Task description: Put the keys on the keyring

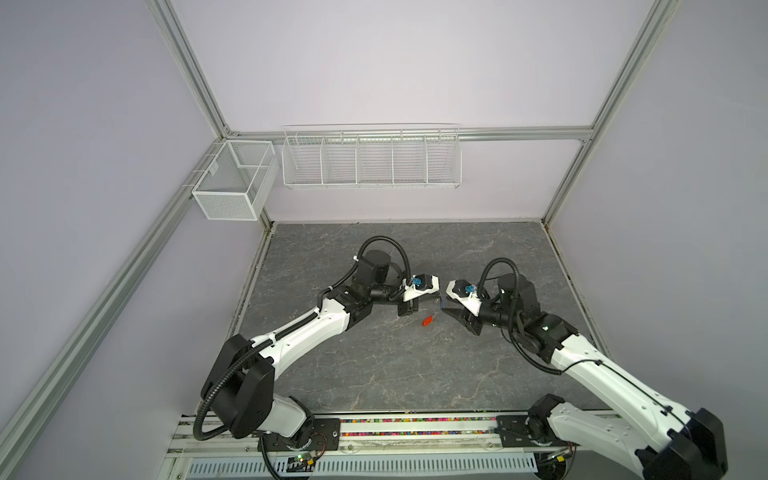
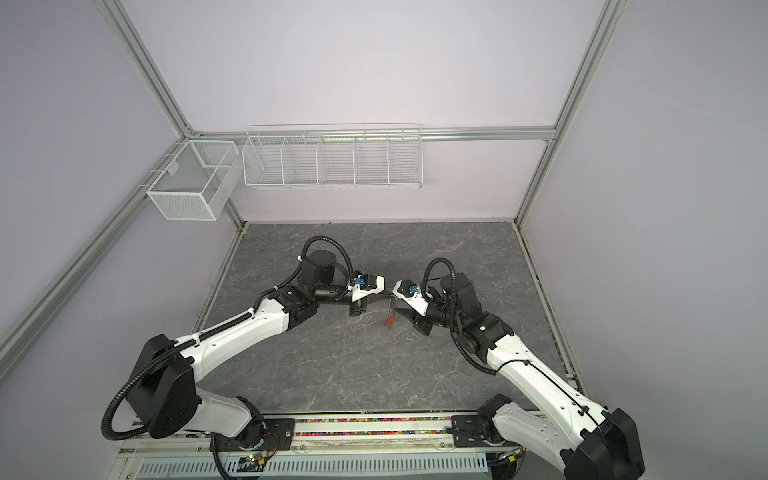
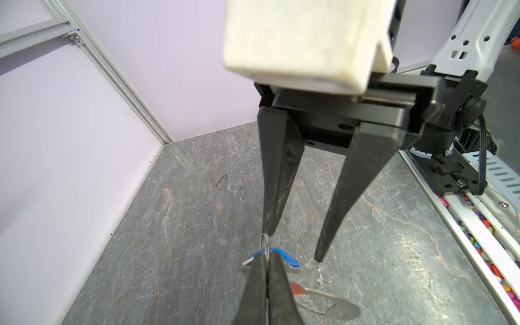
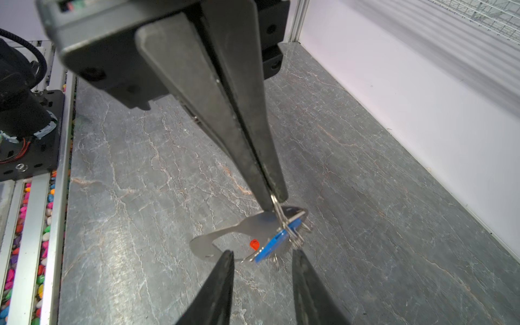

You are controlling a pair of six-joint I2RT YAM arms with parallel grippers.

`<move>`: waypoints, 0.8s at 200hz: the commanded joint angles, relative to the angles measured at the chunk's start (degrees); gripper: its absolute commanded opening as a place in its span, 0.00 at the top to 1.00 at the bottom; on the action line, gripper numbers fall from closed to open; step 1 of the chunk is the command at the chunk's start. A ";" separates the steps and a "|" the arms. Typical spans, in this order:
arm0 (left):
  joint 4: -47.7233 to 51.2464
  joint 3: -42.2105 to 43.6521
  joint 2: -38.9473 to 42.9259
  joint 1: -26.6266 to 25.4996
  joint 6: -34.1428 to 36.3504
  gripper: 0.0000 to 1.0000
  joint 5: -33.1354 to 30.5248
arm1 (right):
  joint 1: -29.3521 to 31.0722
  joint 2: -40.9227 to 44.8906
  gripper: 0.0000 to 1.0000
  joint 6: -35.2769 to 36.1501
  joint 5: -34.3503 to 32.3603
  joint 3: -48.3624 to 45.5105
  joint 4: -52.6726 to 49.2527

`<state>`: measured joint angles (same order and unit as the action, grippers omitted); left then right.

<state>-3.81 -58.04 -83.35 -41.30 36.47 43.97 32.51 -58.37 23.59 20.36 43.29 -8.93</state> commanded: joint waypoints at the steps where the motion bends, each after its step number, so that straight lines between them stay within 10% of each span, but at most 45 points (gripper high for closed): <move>1: -5.37 0.90 1.50 0.25 -3.02 1.00 2.65 | 0.61 -1.02 0.62 -2.03 -2.27 0.03 2.92; 160: -14.55 2.12 2.05 2.07 -11.67 1.00 0.60 | 3.05 -1.43 0.93 -2.12 -11.98 -1.08 4.65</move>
<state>-11.84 -56.55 -83.24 -40.53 29.10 44.86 34.92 -60.99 20.05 11.18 43.40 -3.42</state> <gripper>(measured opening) 0.047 0.079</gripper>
